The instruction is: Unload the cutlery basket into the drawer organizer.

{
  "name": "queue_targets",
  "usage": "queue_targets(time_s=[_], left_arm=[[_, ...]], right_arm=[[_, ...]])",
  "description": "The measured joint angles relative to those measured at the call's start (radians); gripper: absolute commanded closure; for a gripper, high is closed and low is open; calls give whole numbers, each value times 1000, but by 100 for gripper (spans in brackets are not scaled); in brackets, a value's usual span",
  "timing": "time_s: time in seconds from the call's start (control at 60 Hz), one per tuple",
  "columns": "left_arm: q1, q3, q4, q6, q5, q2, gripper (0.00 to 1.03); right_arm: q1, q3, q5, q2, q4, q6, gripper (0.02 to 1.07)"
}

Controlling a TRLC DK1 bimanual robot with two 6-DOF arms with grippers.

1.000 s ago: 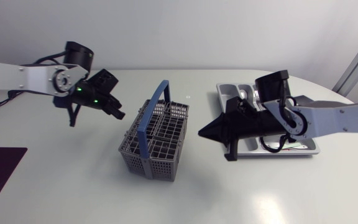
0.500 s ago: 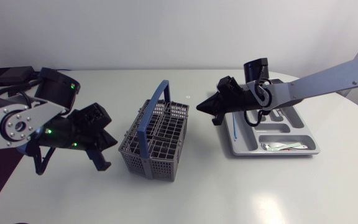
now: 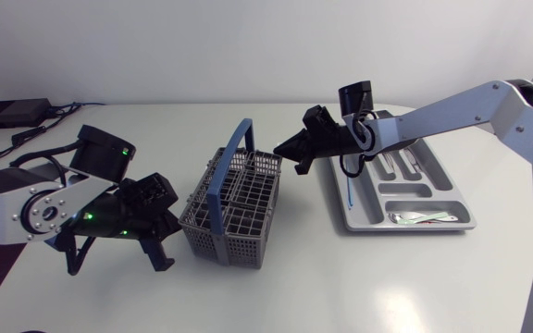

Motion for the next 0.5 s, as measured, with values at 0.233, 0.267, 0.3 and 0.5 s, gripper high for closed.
queue_targets(time_s=[0.233,0.267,0.3,0.5], left_arm=[[0,0,51,-7,0,61,100],[1,0,53,-7,0,69,100],[2,0,54,-7,-1,77,100],[42,10,74,-7,-4,132,100]], right_arm=[[0,-81,-22,-53,-7,-39,92],[0,-100,-22,-66,-7,-49,92],[0,-121,-19,-80,-6,-57,92],[0,-265,-3,-192,-2,-91,92]])
